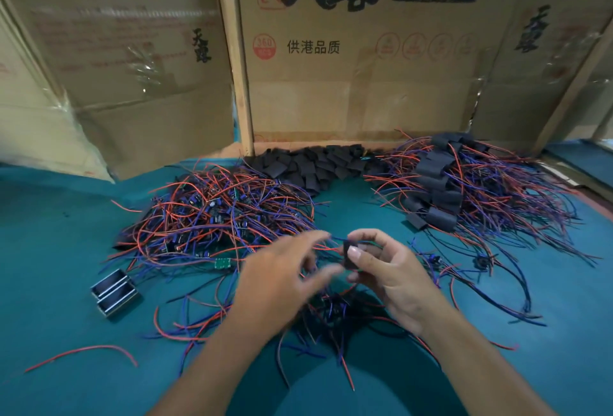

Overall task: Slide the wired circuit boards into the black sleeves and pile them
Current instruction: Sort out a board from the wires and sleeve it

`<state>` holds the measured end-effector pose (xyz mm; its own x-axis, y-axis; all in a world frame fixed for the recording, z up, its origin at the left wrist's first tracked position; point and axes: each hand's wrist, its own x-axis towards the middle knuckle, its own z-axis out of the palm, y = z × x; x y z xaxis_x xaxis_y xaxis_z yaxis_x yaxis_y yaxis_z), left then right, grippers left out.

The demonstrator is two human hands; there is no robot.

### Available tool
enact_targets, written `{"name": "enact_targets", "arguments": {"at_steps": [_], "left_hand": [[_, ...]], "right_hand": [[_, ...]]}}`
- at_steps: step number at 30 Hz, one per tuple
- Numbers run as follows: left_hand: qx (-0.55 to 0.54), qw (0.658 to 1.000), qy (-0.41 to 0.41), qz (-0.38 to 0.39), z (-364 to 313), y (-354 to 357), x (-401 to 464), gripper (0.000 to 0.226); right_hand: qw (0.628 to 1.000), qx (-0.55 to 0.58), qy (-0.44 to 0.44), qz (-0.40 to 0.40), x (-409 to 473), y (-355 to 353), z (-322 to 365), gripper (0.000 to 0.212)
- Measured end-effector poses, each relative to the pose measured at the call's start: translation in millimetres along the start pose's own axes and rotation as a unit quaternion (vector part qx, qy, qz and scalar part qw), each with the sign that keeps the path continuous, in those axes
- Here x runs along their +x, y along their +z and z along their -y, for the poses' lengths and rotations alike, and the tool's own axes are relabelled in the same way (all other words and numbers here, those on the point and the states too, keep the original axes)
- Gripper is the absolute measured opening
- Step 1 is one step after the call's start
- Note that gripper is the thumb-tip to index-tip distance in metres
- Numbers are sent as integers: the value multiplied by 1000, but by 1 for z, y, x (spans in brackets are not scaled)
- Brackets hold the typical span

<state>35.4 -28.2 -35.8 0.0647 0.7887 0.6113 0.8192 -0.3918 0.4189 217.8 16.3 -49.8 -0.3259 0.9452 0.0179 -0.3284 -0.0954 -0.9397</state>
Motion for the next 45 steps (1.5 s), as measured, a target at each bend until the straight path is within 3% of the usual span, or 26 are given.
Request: {"name": "enact_targets", "arguments": {"at_steps": [2, 4, 6, 9, 14, 21, 27, 30, 34, 37, 39, 40, 42, 44, 45], "left_hand": [[41, 993, -112, -10, 25, -23, 13, 19], [76, 975, -191, 83, 56, -49, 20, 17], [189, 938, -193, 218, 80, -71, 22, 6], [310, 881, -158, 321, 91, -67, 15, 24], [352, 885, -115, 282, 90, -56, 5, 23], [374, 886, -58, 269, 70, -98, 25, 25], [373, 920, 28, 122, 7, -115, 44, 22], [327, 943, 59, 33, -5, -120, 50, 25], [235, 970, 10, 57, -21, -95, 59, 26], [78, 993, -64, 64, -25, -74, 60, 22], [-89, 985, -145, 42, -30, -63, 58, 16], [-207, 958, -193, 37, -34, -58, 55, 15], [-439, 857, -270, 14, -41, -47, 46, 20], [-577, 757, -307, -6, -41, -37, 38, 26], [-607, 730, -314, -12, -39, -32, 34, 29]], "right_hand": [[992, -91, -53, -73, 3, -1, -7, 34], [965, -191, -117, -133, 5, -1, -13, 27], [946, -246, -155, -142, 5, 0, -15, 24], [929, -292, -184, -133, 2, -6, -16, 19], [925, -297, -194, -136, -2, -11, -15, 17], [930, -277, -186, -153, -4, -19, -12, 20], [934, -250, -197, -162, -4, -19, -11, 30], [934, -247, -196, -167, -2, -20, -11, 31], [931, -246, -203, -179, -3, -21, -7, 30], [932, -245, -202, -174, -4, -22, -6, 29], [934, -241, -198, -177, -3, -23, -6, 30], [934, -238, -196, -179, -2, -24, -6, 30], [935, -237, -193, -180, 0, -27, -5, 30], [934, -247, -194, -171, 1, -32, -2, 27], [934, -252, -192, -162, 2, -35, -1, 24]]}}
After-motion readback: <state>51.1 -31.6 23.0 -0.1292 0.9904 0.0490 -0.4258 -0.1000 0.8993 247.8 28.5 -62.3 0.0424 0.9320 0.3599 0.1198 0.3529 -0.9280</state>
